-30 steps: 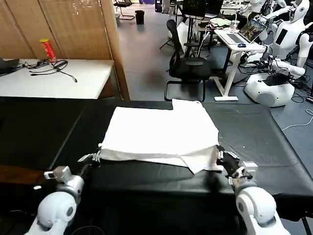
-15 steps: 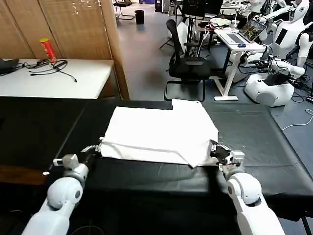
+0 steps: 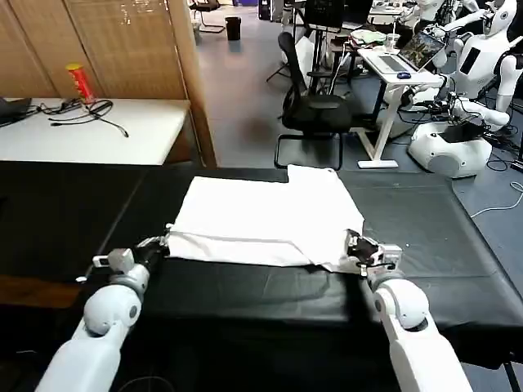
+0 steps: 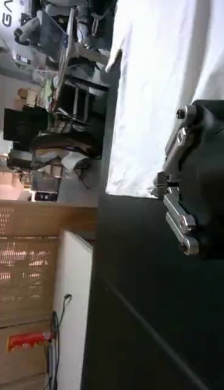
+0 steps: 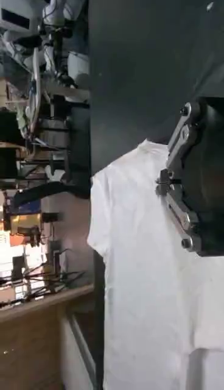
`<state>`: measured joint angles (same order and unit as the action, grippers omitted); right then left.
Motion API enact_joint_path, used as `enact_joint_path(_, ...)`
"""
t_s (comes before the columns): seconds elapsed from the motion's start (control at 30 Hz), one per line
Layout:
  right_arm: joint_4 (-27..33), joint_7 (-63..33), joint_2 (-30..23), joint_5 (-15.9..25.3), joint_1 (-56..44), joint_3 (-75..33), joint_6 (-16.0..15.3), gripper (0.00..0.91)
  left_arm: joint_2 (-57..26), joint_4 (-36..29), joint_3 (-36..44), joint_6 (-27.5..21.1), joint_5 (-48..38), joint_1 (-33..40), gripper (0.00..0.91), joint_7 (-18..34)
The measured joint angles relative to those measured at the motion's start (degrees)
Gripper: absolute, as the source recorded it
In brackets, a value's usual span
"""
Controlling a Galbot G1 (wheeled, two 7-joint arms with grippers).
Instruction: Fold and organize the clothes.
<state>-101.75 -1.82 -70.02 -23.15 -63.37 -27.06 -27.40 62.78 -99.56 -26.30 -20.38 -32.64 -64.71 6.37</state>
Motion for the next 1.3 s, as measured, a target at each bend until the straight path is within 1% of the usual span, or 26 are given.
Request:
enact_joint_path(0.07, -1.65, 0.01, 0.78, -0.75, -1.15, -0.53, -0.81, 0.878, -0.01, -0.23, -0.22, -0.01, 0.2, -0.29, 0.878, -0.04)
enact_joint_path(0.2, -6.35, -0.04, 2.58, -2.73, -4.2, -1.95, -3.42, 0.878, -0.09, -1.09, -1.02, -0.22, 0.3, -1.32, 0.878, -0.04)
enact_joint_path(0.3, -9.66, -0.03, 3.68, -2.88, -6.63, -2.95, -4.6, 0.878, -0.3, -2.01, -1.62, -0.86, 0.65, -2.39, 0.878, -0.52)
enact_joint_path(0.5, -12.59, 0.3, 4.3, -2.46, -11.34, -5.41, -4.86, 0.878, -0.96, -4.31, -2.72, -2.23, -0.62, -5.47, 0.878, -1.14)
enact_joint_path(0.73, -13.05, 1.1, 3.92, -2.68, -15.13, -6.38, -4.7, 0.878, -1.17, -5.49, -3.33, -3.47, -4.08, -8.12, 0.878, -1.26)
enact_joint_path(0.8, -13.26, 1.15, 3.73, -2.68, -15.78, -6.47, -4.6, 0.829, -1.23, -5.45, -3.41, -3.68, -4.95, -8.36, 0.878, -1.5)
enact_joint_path(0.83, -13.3, 1.16, 3.63, -2.68, -16.09, -6.47, -4.57, 0.761, -1.23, -5.41, -3.41, -3.77, -5.2, -8.47, 0.878, -1.55)
enact_joint_path(0.87, -13.3, 1.16, 3.53, -2.64, -16.37, -6.48, -4.55, 0.751, -1.23, -5.35, -3.41, -3.78, -5.23, -8.57, 0.878, -1.61)
enact_joint_path(0.9, -13.31, 1.16, 3.45, -2.6, -16.59, -6.47, -4.49, 0.712, -1.23, -5.3, -3.42, -3.79, -5.24, -8.68, 0.839, -1.62)
enact_joint_path(0.93, -13.35, 1.19, 3.38, -2.58, -16.77, -6.45, -4.48, 0.702, -1.23, -5.26, -3.41, -3.79, -5.24, -8.79, 0.78, -1.62)
enact_joint_path(0.97, -13.36, 1.22, 3.3, -2.55, -16.9, -6.41, -4.47, 0.692, -1.2, -5.22, -3.41, -3.79, -5.24, -8.85, 0.644, -1.63)
enact_joint_path(1.0, -13.36, 1.24, 3.21, -2.49, -16.94, -6.34, -4.46, 0.605, -1.18, -5.17, -3.42, -3.79, -5.23, -8.91, 0.39, -1.62)
enact_joint_path(1.03, -13.35, 1.26, 3.15, -2.39, -16.94, -6.24, -4.45, 0.585, -1.16, -5.07, -3.42, -3.79, -5.22, -8.95, 0.283, -1.62)
enact_joint_path(1.07, -13.22, 1.34, 3.11, -2.28, -16.91, -6.16, -4.39, 0.527, -1.15, -4.98, -3.42, -3.78, -5.21, -8.95, 0.146, -1.61)
enact_joint_path(1.13, -12.76, 1.49, 3.1, -2.19, -16.69, -5.97, -4.32, 0.439, -1.1, -4.78, -3.42, -3.75, -5.16, -8.95, 0.107, -1.59)
enact_joint_path(1.17, -12.55, 1.53, 3.1, -2.19, -16.52, -5.84, -4.31, 0.332, -1.09, -4.65, -3.43, -3.73, -5.13, -8.96, 0.039, -1.53)
enact_joint_path(1.2, -12.4, 1.59, 3.1, -2.18, -16.38, -5.73, -4.31, 0.312, -1.1, -4.55, -3.46, -3.69, -5.07, -9.02, 0.0, -1.49)
enact_joint_path(1.3, -11.89, 1.73, 3.13, -2.54, -15.7, -5.3, -4.52, 0.283, -1.14, -4.49, -3.59, -3.58, -4.93, -9.31, 0.0, -1.46)
